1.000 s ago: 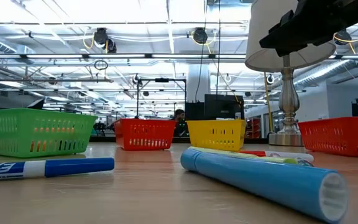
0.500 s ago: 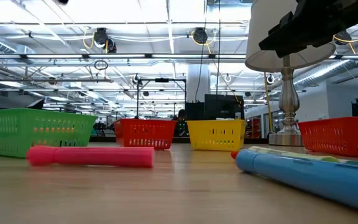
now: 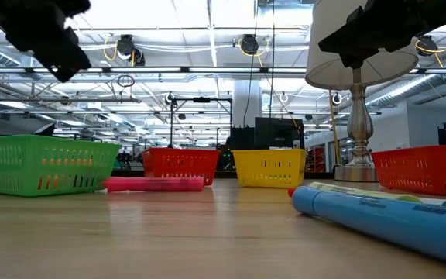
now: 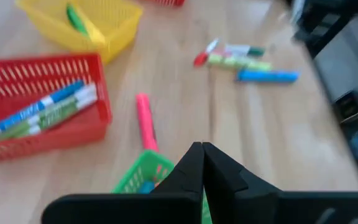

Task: Pick & Place Markers
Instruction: Put the pink highlighter into the green bin

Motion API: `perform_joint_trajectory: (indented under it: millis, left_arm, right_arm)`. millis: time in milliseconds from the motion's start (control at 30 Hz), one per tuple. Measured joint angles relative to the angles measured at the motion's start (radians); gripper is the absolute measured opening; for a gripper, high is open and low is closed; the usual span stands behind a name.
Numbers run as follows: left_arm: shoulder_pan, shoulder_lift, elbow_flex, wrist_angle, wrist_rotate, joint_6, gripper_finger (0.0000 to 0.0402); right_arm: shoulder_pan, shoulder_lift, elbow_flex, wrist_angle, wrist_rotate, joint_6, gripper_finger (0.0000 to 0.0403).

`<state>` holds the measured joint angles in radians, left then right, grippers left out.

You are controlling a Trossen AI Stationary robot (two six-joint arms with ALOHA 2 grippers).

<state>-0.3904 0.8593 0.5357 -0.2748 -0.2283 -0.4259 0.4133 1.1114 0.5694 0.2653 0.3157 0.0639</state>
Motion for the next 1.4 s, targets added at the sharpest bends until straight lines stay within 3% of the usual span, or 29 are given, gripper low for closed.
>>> perform_joint_trajectory:
  millis: [167, 233, 367, 467, 567, 700, 900, 1100, 1400]
  left_arm:
    - [-0.010, 0.192, 0.086, 0.005, 0.042, -0.051, 0.0010]
    - [-0.052, 0.262, 0.134, -0.003, 0.110, -0.058, 0.0017]
    - [-0.173, 0.385, 0.230, -0.017, 0.126, -0.106, 0.0008]
    - [-0.232, 0.462, 0.286, -0.021, 0.101, -0.130, 0.0005]
    - [-0.240, 0.533, 0.345, -0.054, -0.002, -0.175, 0.0016]
    - [-0.165, 0.657, 0.456, -0.173, -0.033, -0.227, 0.0014]
    - [-0.031, 0.869, 0.705, -0.514, -0.036, -0.231, 0.0014]
    - [0.057, 1.018, 0.853, -0.614, -0.026, -0.110, 0.0076]
    - [0.175, 1.091, 0.874, -0.629, 0.072, -0.029, 0.0191]
  right_arm:
    - [0.000, 0.000, 0.000, 0.000, 0.000, 0.002, 0.0000]
    - [0.000, 0.000, 0.000, 0.000, -0.002, 0.002, 0.0000]
    - [0.001, 0.000, 0.000, -0.011, -0.005, 0.010, 0.0000]
    - [0.001, 0.000, -0.019, 0.010, -0.005, 0.006, 0.0000]
    - [0.001, 0.000, -0.045, 0.043, -0.004, 0.004, 0.0000]
    - [0.001, 0.000, -0.067, 0.118, -0.004, 0.003, 0.0000]
    - [0.001, 0.000, -0.068, 0.159, -0.004, 0.003, 0.0000]
    - [0.001, 0.000, -0.068, 0.144, -0.005, 0.003, 0.0000]
    - [0.001, 0.000, -0.069, 0.103, -0.006, 0.003, 0.0000]
